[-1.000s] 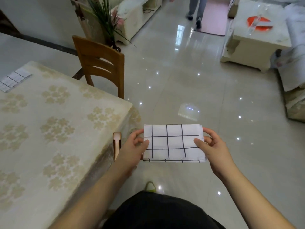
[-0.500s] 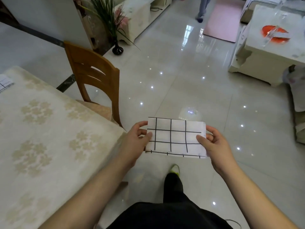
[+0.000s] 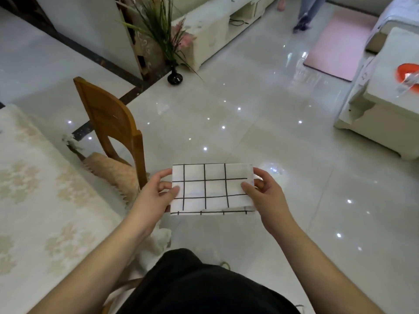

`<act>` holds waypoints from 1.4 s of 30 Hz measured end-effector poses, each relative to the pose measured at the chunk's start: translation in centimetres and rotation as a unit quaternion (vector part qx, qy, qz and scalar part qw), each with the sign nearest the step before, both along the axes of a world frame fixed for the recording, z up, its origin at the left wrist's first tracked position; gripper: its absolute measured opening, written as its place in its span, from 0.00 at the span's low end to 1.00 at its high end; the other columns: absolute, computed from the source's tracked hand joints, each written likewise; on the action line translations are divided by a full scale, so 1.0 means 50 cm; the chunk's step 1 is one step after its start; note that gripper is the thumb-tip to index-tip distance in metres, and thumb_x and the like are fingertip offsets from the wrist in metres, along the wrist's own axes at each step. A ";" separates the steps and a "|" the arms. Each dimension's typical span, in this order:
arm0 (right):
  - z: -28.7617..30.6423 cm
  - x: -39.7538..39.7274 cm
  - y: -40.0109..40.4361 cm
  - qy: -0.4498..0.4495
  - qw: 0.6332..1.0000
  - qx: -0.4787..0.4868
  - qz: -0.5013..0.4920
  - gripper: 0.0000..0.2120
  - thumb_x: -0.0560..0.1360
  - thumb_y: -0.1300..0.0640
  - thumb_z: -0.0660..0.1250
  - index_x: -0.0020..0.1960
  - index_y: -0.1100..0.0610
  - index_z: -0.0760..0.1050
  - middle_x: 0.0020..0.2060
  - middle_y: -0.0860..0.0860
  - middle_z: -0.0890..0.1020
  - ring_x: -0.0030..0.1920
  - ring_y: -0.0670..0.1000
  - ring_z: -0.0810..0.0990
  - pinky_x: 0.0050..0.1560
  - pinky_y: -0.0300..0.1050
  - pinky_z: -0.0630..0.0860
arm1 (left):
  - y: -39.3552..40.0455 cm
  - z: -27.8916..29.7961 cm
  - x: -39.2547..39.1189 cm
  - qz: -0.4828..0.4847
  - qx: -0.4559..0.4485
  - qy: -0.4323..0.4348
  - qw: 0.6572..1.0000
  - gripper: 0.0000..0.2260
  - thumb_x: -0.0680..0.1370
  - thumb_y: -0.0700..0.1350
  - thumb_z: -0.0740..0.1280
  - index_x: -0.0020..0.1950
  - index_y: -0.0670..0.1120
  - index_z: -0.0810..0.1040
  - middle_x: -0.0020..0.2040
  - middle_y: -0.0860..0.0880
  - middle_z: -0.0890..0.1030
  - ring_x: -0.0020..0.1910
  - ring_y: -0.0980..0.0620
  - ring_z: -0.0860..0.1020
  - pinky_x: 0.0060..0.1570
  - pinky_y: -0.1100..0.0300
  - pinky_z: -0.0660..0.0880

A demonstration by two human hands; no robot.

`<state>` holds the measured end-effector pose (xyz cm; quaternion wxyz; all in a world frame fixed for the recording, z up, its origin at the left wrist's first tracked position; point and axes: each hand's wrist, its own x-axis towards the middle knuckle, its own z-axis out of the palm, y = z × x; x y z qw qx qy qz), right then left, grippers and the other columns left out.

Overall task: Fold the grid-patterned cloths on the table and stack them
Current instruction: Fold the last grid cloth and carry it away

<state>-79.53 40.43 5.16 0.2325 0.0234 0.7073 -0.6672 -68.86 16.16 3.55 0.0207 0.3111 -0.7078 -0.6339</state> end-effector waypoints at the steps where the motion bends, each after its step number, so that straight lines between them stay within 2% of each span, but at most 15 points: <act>1: -0.001 -0.024 -0.013 -0.003 1.000 -0.003 0.008 0.18 0.75 0.62 0.69 0.62 0.49 0.75 0.48 0.56 0.85 0.50 0.60 0.83 0.53 0.58 0.80 | -0.010 -0.003 -0.017 0.009 -0.002 -0.002 1.000 0.19 0.78 0.43 0.69 0.66 0.58 0.72 0.33 0.59 0.77 0.40 0.55 0.77 0.49 0.58 0.73; 3: -0.006 -0.070 -0.046 -0.016 1.000 -0.007 0.025 0.18 0.76 0.62 0.69 0.63 0.49 0.75 0.48 0.56 0.85 0.51 0.59 0.83 0.55 0.60 0.80 | -0.037 -0.006 -0.051 0.025 -0.001 -0.002 1.000 0.19 0.78 0.43 0.69 0.65 0.58 0.72 0.34 0.59 0.78 0.41 0.55 0.78 0.50 0.57 0.74; 6: -0.019 -0.146 -0.109 -0.026 0.998 -0.006 0.049 0.18 0.76 0.63 0.69 0.63 0.50 0.75 0.49 0.57 0.85 0.52 0.60 0.83 0.55 0.60 0.79 | -0.088 -0.004 -0.107 0.052 0.000 0.000 0.999 0.18 0.78 0.43 0.68 0.64 0.59 0.72 0.35 0.57 0.78 0.35 0.58 0.77 0.40 0.58 0.74; 7: -0.020 -0.174 -0.132 -0.023 0.998 -0.006 0.058 0.17 0.76 0.63 0.69 0.63 0.50 0.75 0.49 0.56 0.85 0.52 0.60 0.83 0.54 0.59 0.80 | -0.108 -0.005 -0.127 0.059 0.008 0.004 0.998 0.18 0.78 0.42 0.68 0.64 0.59 0.73 0.37 0.55 0.79 0.36 0.56 0.79 0.41 0.56 0.75; 10: -0.020 -0.260 -0.208 -0.014 0.996 -0.008 0.088 0.18 0.76 0.63 0.68 0.64 0.50 0.75 0.48 0.55 0.85 0.50 0.58 0.84 0.49 0.53 0.82 | -0.179 -0.012 -0.191 0.072 0.032 0.010 0.997 0.18 0.78 0.42 0.69 0.65 0.58 0.73 0.46 0.44 0.82 0.50 0.40 0.81 0.55 0.43 0.78; 14: -0.003 -0.367 -0.312 -0.009 0.994 0.003 0.111 0.18 0.76 0.63 0.68 0.64 0.49 0.74 0.49 0.55 0.85 0.51 0.58 0.84 0.52 0.54 0.81 | -0.269 0.000 -0.278 0.108 0.033 0.017 0.993 0.19 0.77 0.43 0.70 0.65 0.59 0.73 0.40 0.51 0.80 0.51 0.47 0.81 0.52 0.58 0.74; 19: 0.029 -0.474 -0.409 0.011 0.993 -0.006 0.121 0.18 0.76 0.63 0.68 0.64 0.50 0.74 0.48 0.54 0.86 0.50 0.56 0.84 0.52 0.53 0.81 | -0.367 0.046 -0.383 0.098 0.017 0.042 0.994 0.19 0.77 0.43 0.69 0.65 0.57 0.73 0.36 0.57 0.80 0.45 0.52 0.81 0.49 0.63 0.72; 23: 0.043 -0.568 -0.475 0.010 0.990 -0.009 0.139 0.18 0.76 0.63 0.68 0.63 0.48 0.75 0.47 0.54 0.86 0.50 0.56 0.84 0.53 0.52 0.80 | -0.424 0.058 -0.457 0.118 0.015 0.063 0.991 0.18 0.77 0.41 0.69 0.64 0.57 0.73 0.35 0.57 0.80 0.38 0.57 0.81 0.44 0.66 0.75; 25: 0.041 -0.623 -0.509 0.010 0.987 -0.009 0.158 0.18 0.76 0.63 0.68 0.63 0.49 0.75 0.47 0.54 0.85 0.50 0.56 0.84 0.53 0.52 0.80 | -0.446 0.052 -0.493 0.134 0.024 0.064 0.989 0.18 0.78 0.40 0.69 0.63 0.57 0.74 0.36 0.56 0.81 0.39 0.56 0.82 0.39 0.69 0.76; 28: 0.026 -0.711 -0.565 0.010 0.983 -0.007 0.184 0.17 0.76 0.62 0.69 0.63 0.49 0.76 0.48 0.56 0.85 0.51 0.58 0.84 0.54 0.56 0.80 | -0.480 0.046 -0.553 0.154 0.023 0.046 0.987 0.18 0.78 0.41 0.68 0.64 0.58 0.73 0.39 0.55 0.83 0.43 0.54 0.83 0.39 0.67 0.76; 32: 0.000 -0.834 -0.639 0.003 0.977 -0.014 0.212 0.17 0.76 0.62 0.68 0.62 0.49 0.76 0.47 0.55 0.85 0.51 0.59 0.84 0.53 0.55 0.81 | -0.528 0.036 -0.656 0.179 0.002 0.024 0.984 0.18 0.78 0.42 0.68 0.66 0.56 0.73 0.39 0.55 0.81 0.40 0.58 0.82 0.33 0.73 0.74; 34: -0.005 -0.896 -0.676 0.000 0.973 -0.018 0.229 0.17 0.76 0.63 0.68 0.61 0.48 0.76 0.46 0.54 0.85 0.50 0.58 0.84 0.51 0.53 0.81 | -0.551 0.042 -0.710 0.196 0.007 0.022 0.980 0.18 0.78 0.41 0.68 0.65 0.55 0.73 0.46 0.49 0.82 0.43 0.54 0.82 0.36 0.69 0.76; 36: -0.005 -0.956 -0.707 0.003 0.968 -0.013 0.250 0.17 0.76 0.62 0.69 0.61 0.47 0.76 0.46 0.54 0.85 0.50 0.57 0.84 0.53 0.55 0.81 | -0.573 0.041 -0.755 0.214 0.025 0.020 0.976 0.17 0.78 0.40 0.68 0.65 0.55 0.74 0.52 0.42 0.82 0.49 0.46 0.82 0.45 0.57 0.79; 39: 0.007 -1.035 -0.760 -0.002 0.958 -0.006 0.288 0.17 0.76 0.62 0.68 0.61 0.46 0.76 0.46 0.54 0.85 0.48 0.55 0.85 0.53 0.57 0.81 | -0.606 0.040 -0.801 0.228 0.023 0.007 0.973 0.19 0.77 0.44 0.70 0.64 0.60 0.73 0.51 0.45 0.83 0.52 0.40 0.81 0.55 0.39 0.75; 42: 0.015 -1.100 -0.818 0.002 0.946 0.006 0.324 0.18 0.76 0.62 0.69 0.62 0.48 0.75 0.46 0.54 0.85 0.48 0.54 0.85 0.53 0.56 0.81 | -0.635 0.047 -0.832 0.250 0.017 0.009 0.968 0.20 0.75 0.46 0.71 0.64 0.62 0.74 0.48 0.48 0.84 0.48 0.41 0.81 0.50 0.41 0.76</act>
